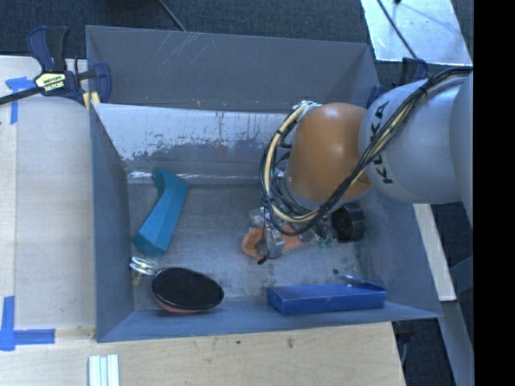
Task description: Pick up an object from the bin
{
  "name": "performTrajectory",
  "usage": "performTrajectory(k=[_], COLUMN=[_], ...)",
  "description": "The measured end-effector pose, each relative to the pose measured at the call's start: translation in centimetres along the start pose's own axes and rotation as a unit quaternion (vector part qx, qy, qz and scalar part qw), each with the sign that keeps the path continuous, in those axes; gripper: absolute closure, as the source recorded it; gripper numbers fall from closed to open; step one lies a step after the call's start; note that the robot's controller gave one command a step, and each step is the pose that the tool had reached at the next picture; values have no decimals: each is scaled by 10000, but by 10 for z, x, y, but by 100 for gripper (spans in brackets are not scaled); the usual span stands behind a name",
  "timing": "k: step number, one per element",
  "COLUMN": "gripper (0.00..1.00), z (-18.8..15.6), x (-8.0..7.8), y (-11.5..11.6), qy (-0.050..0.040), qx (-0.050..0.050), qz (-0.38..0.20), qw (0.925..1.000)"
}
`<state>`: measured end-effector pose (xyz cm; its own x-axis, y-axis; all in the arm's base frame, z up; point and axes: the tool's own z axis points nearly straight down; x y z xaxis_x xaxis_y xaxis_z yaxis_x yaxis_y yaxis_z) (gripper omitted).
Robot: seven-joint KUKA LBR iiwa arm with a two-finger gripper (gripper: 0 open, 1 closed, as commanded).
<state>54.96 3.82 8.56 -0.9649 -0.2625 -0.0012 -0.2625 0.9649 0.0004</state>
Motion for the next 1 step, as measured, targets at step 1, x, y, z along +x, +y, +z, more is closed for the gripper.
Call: performTrajectory(k=[1], gripper=[100], z=[0], x=[0], y=[0], qy=[1], qx=[0], qz=[4], qw=[10000])
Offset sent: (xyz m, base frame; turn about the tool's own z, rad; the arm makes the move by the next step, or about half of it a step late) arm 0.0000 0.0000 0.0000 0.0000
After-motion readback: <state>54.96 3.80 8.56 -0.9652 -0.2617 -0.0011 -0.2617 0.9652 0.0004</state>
